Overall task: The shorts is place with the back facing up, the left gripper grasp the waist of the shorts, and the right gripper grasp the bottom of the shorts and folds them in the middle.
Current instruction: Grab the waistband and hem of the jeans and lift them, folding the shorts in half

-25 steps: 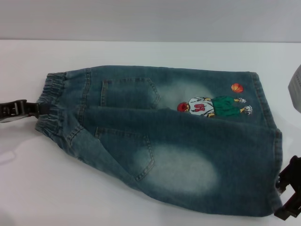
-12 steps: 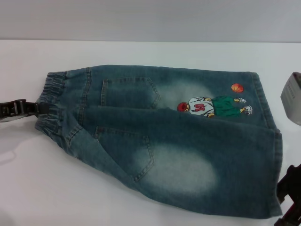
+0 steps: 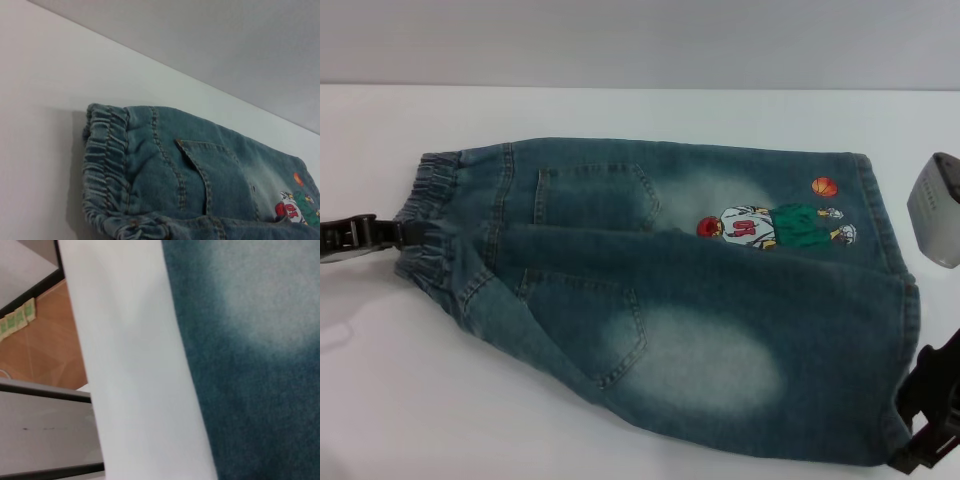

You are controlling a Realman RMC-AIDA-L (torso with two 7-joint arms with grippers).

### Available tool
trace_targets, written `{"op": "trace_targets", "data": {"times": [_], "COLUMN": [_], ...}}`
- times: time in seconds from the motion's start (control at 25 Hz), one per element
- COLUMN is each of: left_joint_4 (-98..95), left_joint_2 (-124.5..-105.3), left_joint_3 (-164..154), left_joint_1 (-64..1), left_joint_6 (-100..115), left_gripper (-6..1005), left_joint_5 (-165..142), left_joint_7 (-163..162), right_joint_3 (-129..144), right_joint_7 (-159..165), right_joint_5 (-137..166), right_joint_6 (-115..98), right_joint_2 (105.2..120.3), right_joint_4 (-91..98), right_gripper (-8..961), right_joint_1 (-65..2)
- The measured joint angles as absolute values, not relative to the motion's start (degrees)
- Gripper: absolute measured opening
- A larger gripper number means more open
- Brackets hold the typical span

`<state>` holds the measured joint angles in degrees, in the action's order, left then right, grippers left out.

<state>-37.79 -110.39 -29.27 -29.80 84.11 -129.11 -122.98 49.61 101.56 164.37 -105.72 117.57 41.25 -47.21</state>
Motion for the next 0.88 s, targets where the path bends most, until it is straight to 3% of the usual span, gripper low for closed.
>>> {"op": "trace_targets", "data": {"times": [0.64,0.76,0.88], "left_joint_4": [-37.8,-37.8,-37.7], "left_joint_2": [-110.59,-110.97,-111.16], "left_joint_3": [-29.3,-28.7,-27.7], "left_joint_1": [-29.6,-30.0,-30.0], "left_joint_6": [84.1,84.1,84.1], "left_gripper": [66,67,67], "left_joint_5": [-129.1,-128.8,-126.7], "left_joint_7": [-123.1,-123.4,-123.9], "right_joint_3": [49.8,49.2,47.8], "right_joint_7": [101.0,100.2,98.5], "right_joint_5": [164.3,162.7,157.2], "right_joint_6": [-105.0,-105.3,-107.5], "right_joint_2": [117.6,117.28,115.92], "right_joint_4": [41.0,41.5,42.4], "right_gripper": [27,16,6], "right_joint_1": [-46.6,-46.1,-45.1]}}
